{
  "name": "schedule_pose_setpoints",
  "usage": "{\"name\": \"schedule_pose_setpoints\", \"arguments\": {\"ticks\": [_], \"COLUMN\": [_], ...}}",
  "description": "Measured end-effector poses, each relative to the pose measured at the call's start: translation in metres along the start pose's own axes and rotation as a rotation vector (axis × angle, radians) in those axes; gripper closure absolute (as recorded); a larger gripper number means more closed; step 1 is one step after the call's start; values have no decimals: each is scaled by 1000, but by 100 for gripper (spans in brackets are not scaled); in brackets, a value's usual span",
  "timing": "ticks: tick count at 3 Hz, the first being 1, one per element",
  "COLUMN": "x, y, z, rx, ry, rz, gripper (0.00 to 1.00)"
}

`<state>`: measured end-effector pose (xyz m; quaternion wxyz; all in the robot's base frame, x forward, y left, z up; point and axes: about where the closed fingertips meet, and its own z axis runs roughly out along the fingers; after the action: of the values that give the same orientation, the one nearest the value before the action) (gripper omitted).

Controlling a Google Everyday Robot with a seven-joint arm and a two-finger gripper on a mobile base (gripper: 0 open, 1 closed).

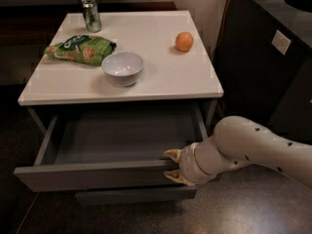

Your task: Place orange into top drawer

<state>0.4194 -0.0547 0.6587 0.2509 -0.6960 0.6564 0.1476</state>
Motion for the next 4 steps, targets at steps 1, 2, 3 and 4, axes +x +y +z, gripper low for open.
{"name": "schedule_pose_setpoints", "arguments": {"ticks": [1, 2, 3, 4], "x": [-1, -1, -10, -18], "y": [0, 0, 9, 14], "z": [-2, -2, -22, -38], "rx": [0, 0, 23, 45], "ry": [0, 0, -41, -68], "rz": [0, 0, 9, 8], "gripper": [100, 100, 100, 100]}}
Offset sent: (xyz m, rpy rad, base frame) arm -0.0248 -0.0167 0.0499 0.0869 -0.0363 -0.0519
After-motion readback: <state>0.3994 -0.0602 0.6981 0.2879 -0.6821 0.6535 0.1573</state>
